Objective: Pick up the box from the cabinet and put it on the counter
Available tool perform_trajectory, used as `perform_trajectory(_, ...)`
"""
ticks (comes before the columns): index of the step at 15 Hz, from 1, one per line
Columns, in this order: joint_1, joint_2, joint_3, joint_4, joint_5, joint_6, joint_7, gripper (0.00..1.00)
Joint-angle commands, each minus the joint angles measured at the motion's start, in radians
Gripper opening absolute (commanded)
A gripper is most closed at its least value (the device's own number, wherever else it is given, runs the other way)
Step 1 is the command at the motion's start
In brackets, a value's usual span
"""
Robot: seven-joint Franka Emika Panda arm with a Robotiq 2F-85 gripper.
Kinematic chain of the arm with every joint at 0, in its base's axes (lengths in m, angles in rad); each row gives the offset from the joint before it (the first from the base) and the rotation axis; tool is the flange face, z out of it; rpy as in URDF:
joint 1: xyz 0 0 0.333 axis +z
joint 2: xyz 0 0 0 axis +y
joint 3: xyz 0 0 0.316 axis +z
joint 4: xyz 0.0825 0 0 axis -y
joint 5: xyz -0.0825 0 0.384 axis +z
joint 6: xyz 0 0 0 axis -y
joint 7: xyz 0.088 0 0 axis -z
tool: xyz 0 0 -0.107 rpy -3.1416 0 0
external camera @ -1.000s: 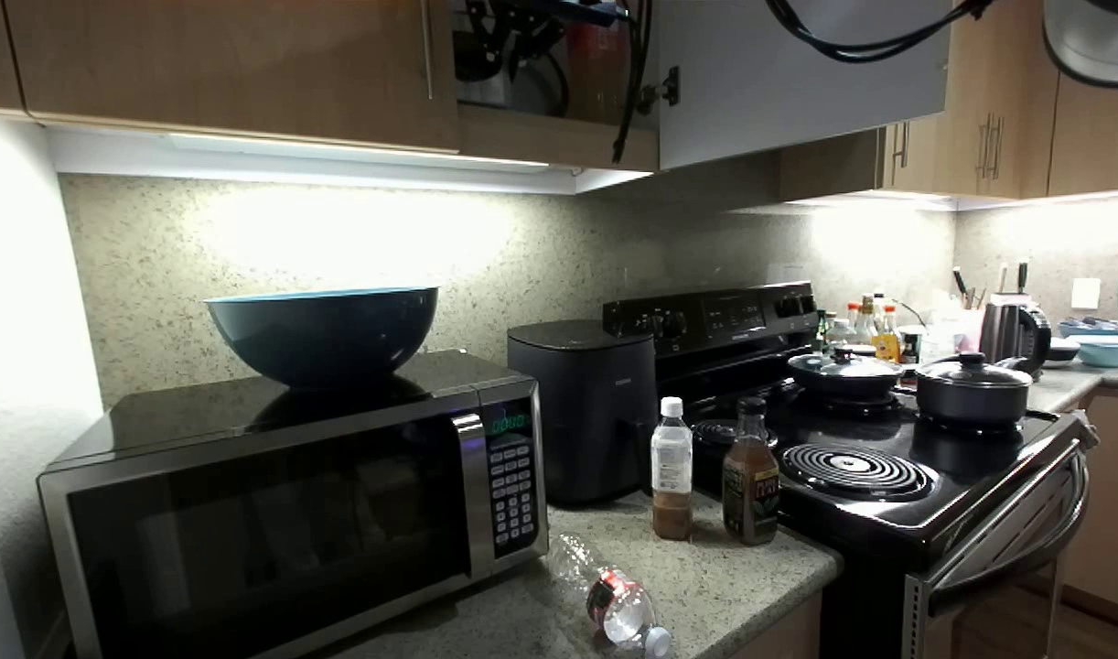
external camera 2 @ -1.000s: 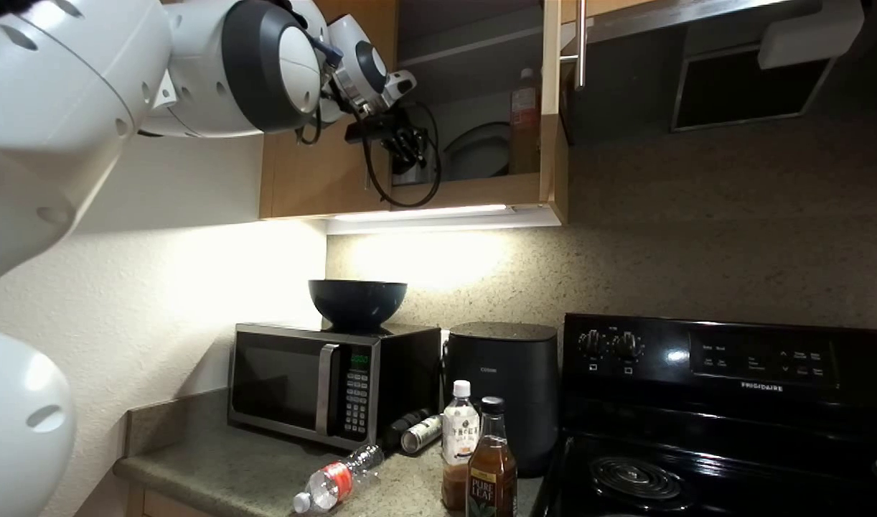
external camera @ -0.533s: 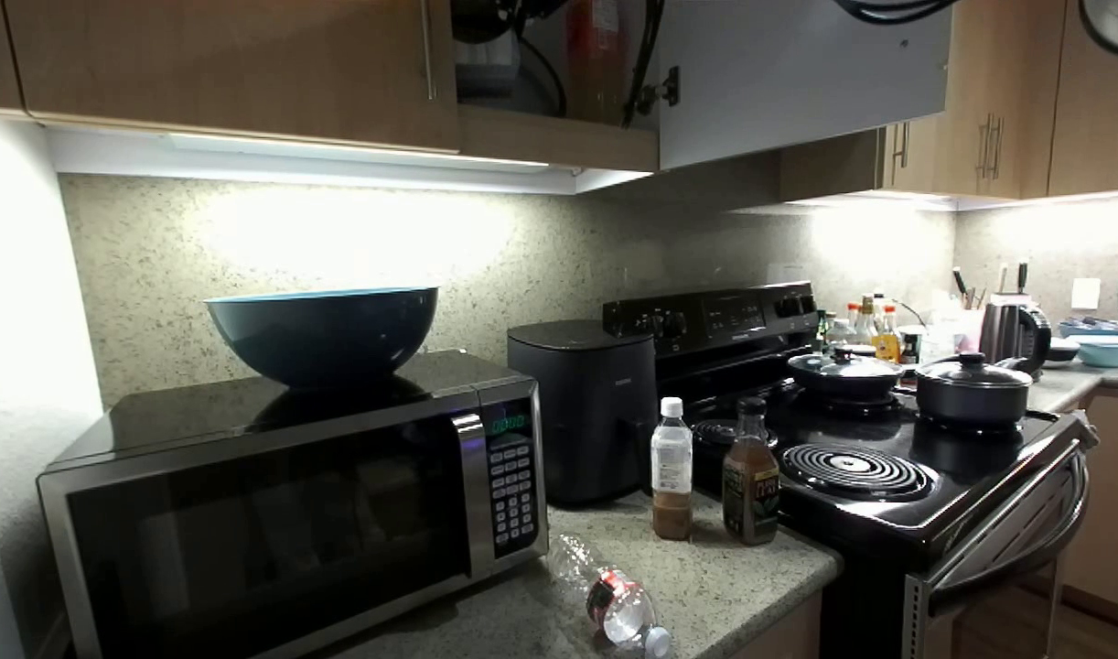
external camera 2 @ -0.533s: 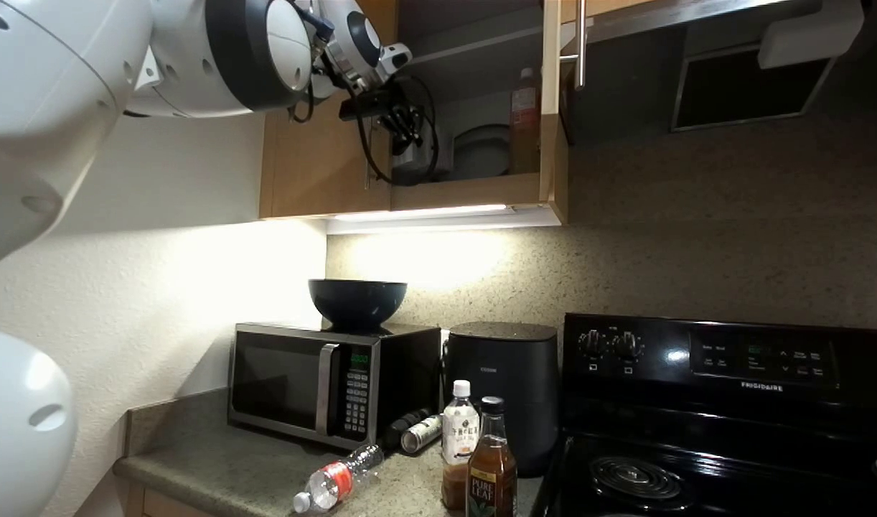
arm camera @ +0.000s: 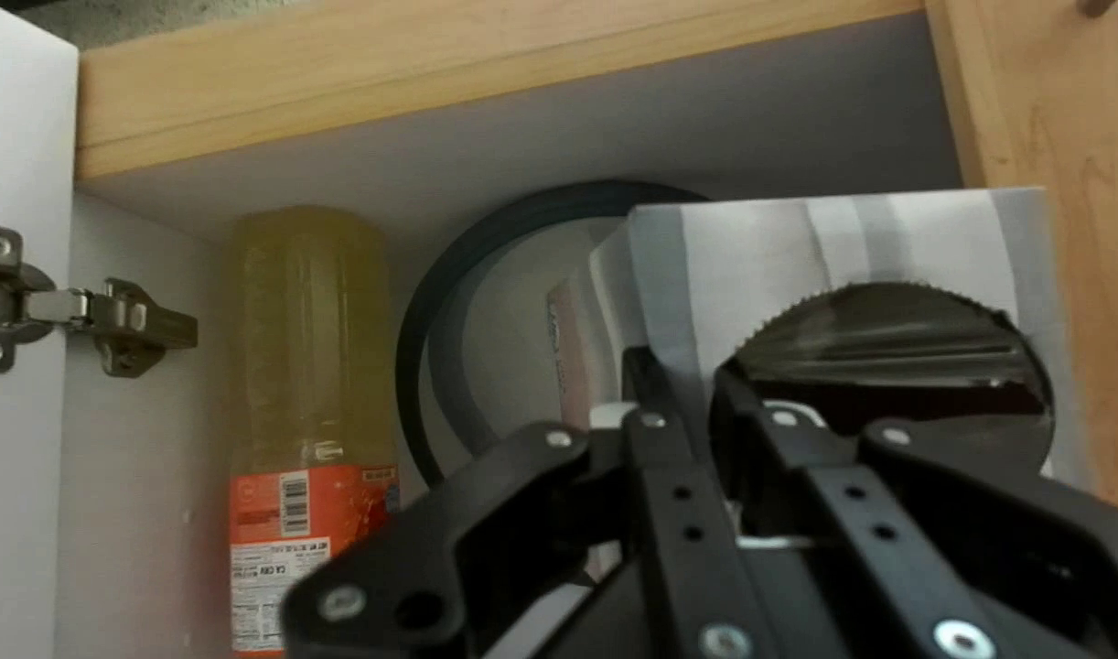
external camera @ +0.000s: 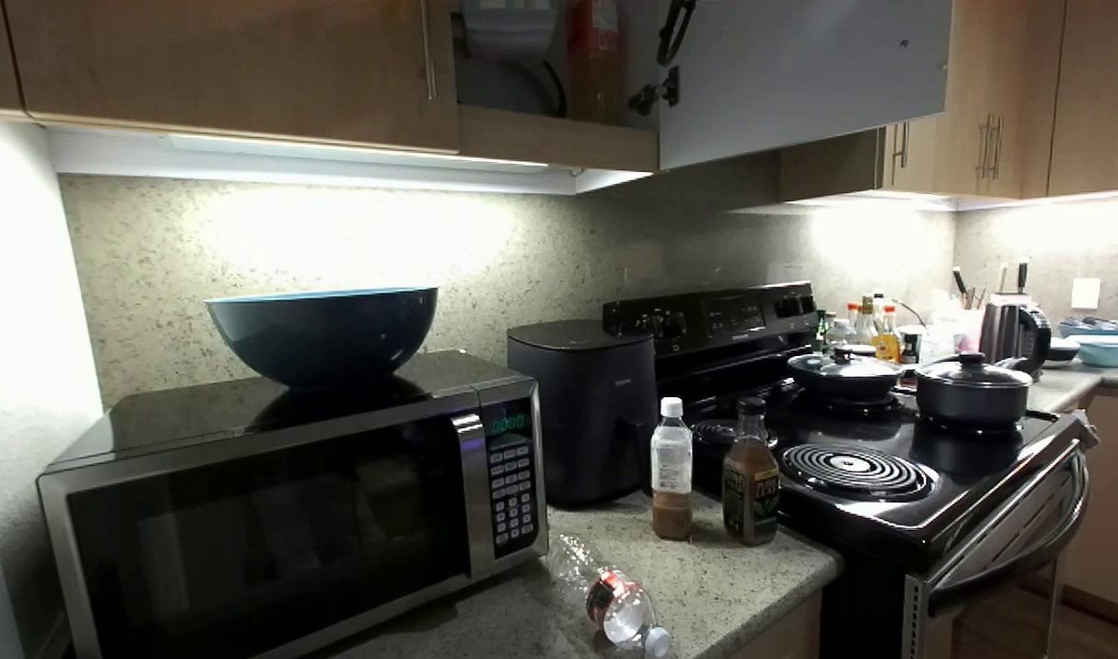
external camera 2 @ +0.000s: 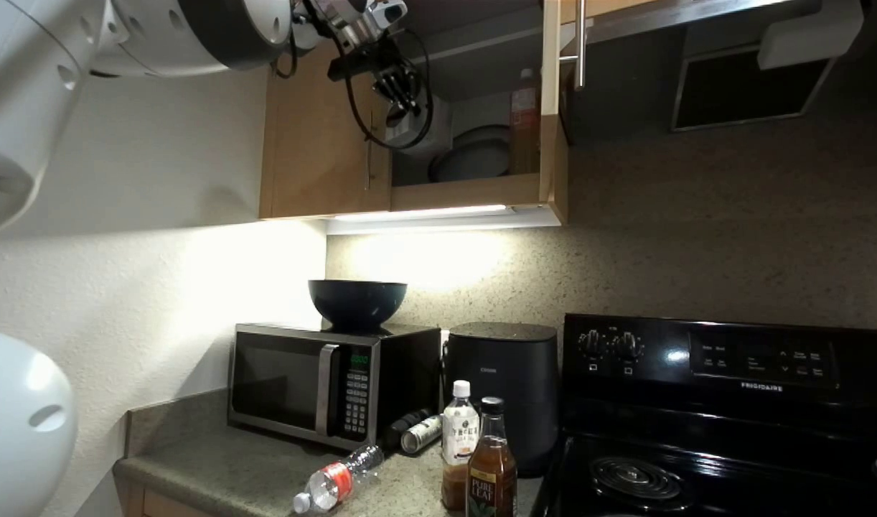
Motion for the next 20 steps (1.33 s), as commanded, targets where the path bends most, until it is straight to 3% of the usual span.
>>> perform_trajectory(1, -0.014, -0.099, 0.028, -0.085, 0.139, -0.149, -0.023, 0.06)
perform_trajectory(6, -0.011, -0.189, 0.024, -0.123, 0.3, -0.447, 0.019, 0.06)
perform_trajectory(11, -0.011, -0.273, 0.01, -0.175, 0.355, -0.75, 0.125, 0.06)
perform_trajectory(13, -0.023, -0.311, -0.013, -0.239, 0.424, -0.806, 0.166, 0.06)
perform_trajectory(15, -0.03, -0.345, -0.033, -0.32, 0.415, -0.794, 0.155, 0.06)
perform_trajectory(16, -0.011, -0.282, -0.02, -0.202, 0.389, -0.804, 0.133, 0.06)
perform_trajectory(17, -0.011, -0.287, -0.028, -0.22, 0.389, -0.803, 0.132, 0.14)
perform_trajectory(20, -0.008, -0.283, -0.026, -0.212, 0.389, -0.803, 0.132, 0.14)
